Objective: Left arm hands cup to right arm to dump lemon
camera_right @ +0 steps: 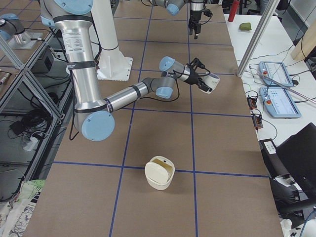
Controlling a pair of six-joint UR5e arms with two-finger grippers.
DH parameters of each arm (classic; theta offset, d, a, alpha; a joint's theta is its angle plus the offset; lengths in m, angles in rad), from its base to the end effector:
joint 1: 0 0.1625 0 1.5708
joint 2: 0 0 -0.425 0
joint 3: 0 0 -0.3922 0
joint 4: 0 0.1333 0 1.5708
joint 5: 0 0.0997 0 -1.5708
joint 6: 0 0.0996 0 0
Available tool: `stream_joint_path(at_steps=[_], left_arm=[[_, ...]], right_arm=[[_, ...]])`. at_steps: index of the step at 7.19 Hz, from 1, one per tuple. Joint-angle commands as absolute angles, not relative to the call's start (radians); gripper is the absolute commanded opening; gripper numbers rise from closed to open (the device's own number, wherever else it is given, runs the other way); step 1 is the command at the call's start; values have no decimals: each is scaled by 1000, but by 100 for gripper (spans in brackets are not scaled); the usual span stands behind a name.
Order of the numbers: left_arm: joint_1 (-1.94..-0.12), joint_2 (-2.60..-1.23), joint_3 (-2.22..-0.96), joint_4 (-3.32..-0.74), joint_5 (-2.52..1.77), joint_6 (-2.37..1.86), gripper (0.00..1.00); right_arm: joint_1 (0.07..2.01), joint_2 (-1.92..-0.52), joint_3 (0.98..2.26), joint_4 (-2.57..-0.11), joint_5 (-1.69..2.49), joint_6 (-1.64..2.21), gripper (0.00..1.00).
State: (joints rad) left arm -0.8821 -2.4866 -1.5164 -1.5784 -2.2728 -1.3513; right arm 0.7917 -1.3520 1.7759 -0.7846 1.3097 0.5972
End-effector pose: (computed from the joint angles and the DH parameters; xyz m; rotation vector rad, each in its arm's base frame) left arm 0.4011 -0.5958 0.0968 -0.1239 1.0524 -0.2950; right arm -0.2908 -0.5208 0.3567 1.0728 -0.5868 -0.0007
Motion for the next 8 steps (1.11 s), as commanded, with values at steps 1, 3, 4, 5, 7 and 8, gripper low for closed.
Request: stream_joint_path(at_steps=[1,3,4,5,7,8], left_arm=[[-877,-2471,-1517,-1580,-2275,-1310,100],[-876,-2476,-1520,-1588,-2284,-1304,100],[-876,-2477,-1522,-1595,-2289,-1305,100],[-877,-2479,-1523,-1611,-2289,-1305,100],[-879,-2480,-1525,-1644,-2328,-1319,100],[-879,-2480,-1525,-1673,-2357,-1322,100]], right_arm=[[666,-1247,1773,-908,1163,600,21],[562,-1145,1764,-989,1025,613,23],[533,-1126,1764,-989,1008,614,24],[500,-1106,1763,-997,974,614,24],[463,-1071,1750,-1041,945,614,24],[457,-1065,1746,-1055,945,614,24]])
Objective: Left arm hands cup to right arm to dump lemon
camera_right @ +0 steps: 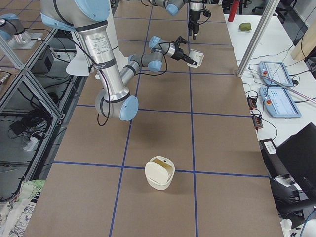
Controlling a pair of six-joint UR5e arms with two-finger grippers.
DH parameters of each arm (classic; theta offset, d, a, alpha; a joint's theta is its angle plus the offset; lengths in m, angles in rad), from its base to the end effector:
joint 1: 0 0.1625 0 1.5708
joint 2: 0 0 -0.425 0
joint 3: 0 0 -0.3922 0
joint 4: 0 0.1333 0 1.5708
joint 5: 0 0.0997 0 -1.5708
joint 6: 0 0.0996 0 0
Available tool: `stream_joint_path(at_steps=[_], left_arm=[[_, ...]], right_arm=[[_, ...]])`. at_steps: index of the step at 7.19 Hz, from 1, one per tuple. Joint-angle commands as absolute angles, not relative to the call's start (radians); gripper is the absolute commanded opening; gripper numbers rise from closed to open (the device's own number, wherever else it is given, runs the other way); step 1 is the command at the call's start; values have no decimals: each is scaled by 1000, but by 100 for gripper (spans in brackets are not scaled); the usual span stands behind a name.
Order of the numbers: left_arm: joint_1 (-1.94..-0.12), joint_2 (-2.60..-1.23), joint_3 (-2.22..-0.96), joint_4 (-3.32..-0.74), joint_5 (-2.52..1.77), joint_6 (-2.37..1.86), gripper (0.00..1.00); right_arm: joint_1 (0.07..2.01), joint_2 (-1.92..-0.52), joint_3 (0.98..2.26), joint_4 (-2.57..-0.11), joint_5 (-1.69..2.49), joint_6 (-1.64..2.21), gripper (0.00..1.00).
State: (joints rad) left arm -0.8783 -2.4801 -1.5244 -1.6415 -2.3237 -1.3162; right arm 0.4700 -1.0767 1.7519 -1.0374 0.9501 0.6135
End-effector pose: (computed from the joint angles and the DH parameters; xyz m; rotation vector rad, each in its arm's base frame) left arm 0.4019 -0.5866 0.0887 -0.1108 1.1185 -0.2057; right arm -0.4651 -0.4507 0.2270 1.1662 -0.5240 -0.0442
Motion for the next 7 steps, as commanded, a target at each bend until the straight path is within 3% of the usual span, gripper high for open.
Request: stream_joint_path(at_steps=[1,4,7], left_arm=[[-877,-2485,-1525,-1677,-2365,-1322,100],[-873,-2491,-1497,-1770,-2364,-1371,100],[-864,-2542,-1422,-1825,-2364,-1417,90]], right_arm=[[445,-1043,1744,-1084,943,614,24],[428,-1010,1744,-1118,923,618,24],[419,-986,1743,-1155,913,652,24]])
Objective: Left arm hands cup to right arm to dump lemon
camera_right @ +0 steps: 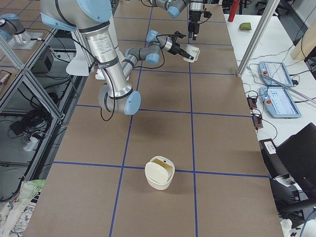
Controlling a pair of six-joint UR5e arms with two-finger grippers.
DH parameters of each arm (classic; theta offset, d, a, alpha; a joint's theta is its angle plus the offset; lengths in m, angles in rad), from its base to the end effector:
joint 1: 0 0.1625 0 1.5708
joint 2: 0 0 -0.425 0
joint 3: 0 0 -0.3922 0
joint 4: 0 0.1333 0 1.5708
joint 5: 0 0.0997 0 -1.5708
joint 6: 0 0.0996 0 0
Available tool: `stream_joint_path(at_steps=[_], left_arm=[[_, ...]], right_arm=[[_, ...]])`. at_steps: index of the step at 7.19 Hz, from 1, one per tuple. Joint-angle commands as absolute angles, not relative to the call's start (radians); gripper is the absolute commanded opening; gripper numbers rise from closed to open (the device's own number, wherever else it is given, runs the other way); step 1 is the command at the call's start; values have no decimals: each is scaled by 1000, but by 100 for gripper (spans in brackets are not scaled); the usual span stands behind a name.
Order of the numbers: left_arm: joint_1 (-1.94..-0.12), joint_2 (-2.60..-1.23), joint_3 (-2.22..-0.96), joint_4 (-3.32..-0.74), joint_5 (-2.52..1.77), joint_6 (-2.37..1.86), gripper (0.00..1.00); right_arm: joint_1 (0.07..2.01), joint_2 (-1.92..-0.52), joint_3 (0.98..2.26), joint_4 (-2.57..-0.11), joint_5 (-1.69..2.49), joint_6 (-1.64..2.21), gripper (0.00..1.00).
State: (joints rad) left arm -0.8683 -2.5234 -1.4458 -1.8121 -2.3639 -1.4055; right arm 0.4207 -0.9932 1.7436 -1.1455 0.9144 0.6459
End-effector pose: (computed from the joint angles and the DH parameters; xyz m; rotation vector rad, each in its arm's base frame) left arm 0.4183 -0.5905 0.0662 -0.1213 1.2226 -0.1891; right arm -0.4959 -0.4345 0.1895 1.1486 -0.5207 -0.0500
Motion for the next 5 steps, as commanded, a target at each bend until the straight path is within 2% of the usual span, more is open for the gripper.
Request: stream_joint_path(at_steps=[1,5], left_arm=[[-859,-2543,-1420,-1825,-2364,-1417,84],[-839,-2557,-1356,-1899,-2364,-1417,72]], right_arm=[[417,-985,1743,-1155,911,652,24],[413,-985,1744,-1152,905,655,25]])
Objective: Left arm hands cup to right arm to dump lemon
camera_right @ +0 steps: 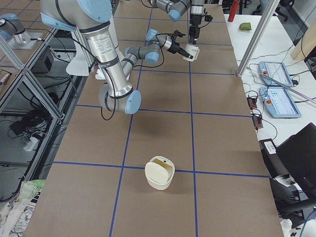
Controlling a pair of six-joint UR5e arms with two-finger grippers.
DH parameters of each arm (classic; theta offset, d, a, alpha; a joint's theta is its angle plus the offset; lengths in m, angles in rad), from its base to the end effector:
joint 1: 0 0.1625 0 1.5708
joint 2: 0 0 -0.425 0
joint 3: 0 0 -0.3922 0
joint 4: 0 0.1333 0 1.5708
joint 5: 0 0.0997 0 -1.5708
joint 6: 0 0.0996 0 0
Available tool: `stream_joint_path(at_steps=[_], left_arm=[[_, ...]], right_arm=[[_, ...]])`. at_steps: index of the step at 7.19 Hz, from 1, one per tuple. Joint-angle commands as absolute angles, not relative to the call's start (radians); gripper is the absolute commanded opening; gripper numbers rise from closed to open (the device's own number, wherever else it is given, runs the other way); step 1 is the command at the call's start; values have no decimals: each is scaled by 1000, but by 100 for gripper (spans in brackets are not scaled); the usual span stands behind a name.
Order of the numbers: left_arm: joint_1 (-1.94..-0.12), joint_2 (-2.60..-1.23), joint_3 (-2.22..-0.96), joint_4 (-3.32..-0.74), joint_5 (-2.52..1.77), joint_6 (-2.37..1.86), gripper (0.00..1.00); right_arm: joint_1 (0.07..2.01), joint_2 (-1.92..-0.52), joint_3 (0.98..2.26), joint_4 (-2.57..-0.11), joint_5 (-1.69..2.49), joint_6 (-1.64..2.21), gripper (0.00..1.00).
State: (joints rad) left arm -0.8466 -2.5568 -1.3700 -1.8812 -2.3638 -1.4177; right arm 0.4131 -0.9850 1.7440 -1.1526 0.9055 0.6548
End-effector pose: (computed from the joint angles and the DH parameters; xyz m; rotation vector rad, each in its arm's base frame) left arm 0.4433 -0.5952 0.0632 -0.1263 1.2393 -0.1677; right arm -0.4989 -0.4314 0.1847 1.1500 -0.5255 -0.0428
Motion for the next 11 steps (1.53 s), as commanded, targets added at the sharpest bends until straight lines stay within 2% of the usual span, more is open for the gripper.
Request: stream_joint_path(at_steps=[1,3,11], left_arm=[[-839,-2557,-1356,-1899,-2364,-1419,64],[-836,-2557,-1355,-1899,-2364,-1417,50],[-815,-2562,-1353,-1905,-2364,-1414,32]], right_arm=[[413,-985,1744,-1152,905,655,25],[413,-985,1744,-1152,905,655,25],[413,-985,1746,-1152,905,655,25]])
